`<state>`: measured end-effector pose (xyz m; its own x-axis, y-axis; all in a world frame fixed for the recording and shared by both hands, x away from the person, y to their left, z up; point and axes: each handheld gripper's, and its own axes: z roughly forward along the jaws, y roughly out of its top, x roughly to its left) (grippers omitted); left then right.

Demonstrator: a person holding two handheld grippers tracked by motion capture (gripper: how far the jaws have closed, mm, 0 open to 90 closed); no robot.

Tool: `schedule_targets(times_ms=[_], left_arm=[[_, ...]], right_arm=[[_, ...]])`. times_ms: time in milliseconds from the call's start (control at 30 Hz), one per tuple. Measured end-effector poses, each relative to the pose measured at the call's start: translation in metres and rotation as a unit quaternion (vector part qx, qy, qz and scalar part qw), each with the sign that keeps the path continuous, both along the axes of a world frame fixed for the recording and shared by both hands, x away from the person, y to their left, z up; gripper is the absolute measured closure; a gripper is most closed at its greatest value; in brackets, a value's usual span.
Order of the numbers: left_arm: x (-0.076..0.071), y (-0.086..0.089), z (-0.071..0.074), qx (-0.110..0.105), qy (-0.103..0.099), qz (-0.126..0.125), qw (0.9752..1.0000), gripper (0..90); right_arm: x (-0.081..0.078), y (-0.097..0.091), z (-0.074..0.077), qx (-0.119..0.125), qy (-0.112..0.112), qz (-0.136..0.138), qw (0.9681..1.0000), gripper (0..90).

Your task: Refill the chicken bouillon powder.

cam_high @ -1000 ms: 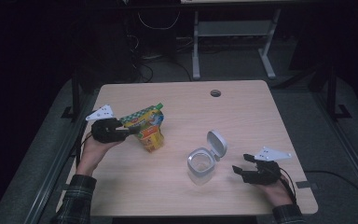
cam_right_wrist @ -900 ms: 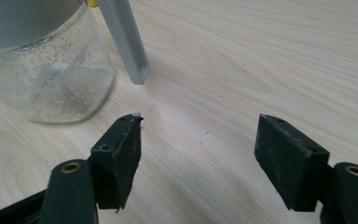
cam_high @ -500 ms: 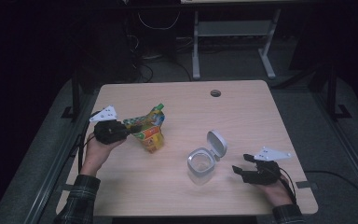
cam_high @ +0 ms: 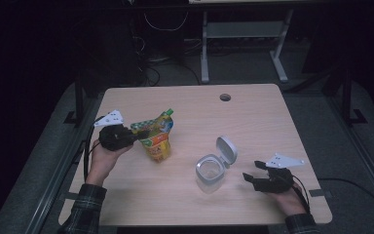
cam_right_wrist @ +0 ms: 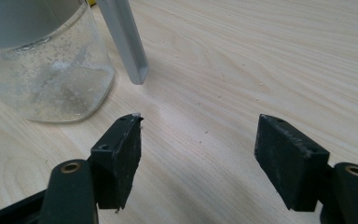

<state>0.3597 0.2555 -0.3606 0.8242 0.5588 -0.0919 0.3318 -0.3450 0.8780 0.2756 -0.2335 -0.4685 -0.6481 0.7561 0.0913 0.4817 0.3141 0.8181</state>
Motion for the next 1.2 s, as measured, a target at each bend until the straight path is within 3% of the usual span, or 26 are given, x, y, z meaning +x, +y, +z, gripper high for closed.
schedule_targets(times_ms=[300, 400, 567, 767, 800, 900, 1200], left_arm=[[-0.008, -0.007, 0.010, -0.005, 0.003, -0.018, 0.9998, 90.0], [-0.010, -0.007, 0.012, -0.008, 0.010, -0.025, 0.9996, 90.0], [-0.016, -0.007, 0.015, -0.019, 0.011, -0.033, 0.9992, 90.0], [-0.021, -0.007, 0.019, -0.035, 0.013, -0.043, 0.9984, 90.0], [-0.022, -0.008, 0.020, -0.037, 0.010, -0.043, 0.9984, 90.0], [-0.025, -0.009, 0.022, -0.048, 0.013, -0.045, 0.9977, 90.0], [-0.034, -0.013, 0.033, -0.054, 0.017, -0.066, 0.9962, 90.0]], right_arm=[[-0.001, 0.000, 0.001, 0.002, -0.002, 0.000, 1.0000, 31.4], [-0.002, 0.000, 0.002, 0.007, 0.002, 0.002, 1.0000, 35.7], [-0.006, 0.001, 0.007, 0.017, 0.008, 0.003, 0.9998, 53.2], [-0.013, 0.003, 0.017, 0.011, -0.004, 0.002, 0.9999, 87.6], [-0.015, 0.004, 0.018, 0.010, -0.004, 0.004, 0.9999, 89.7], [-0.018, 0.007, 0.022, 0.010, 0.000, 0.018, 0.9998, 89.9], [-0.028, 0.018, 0.033, 0.028, -0.005, 0.060, 0.9978, 89.9]])
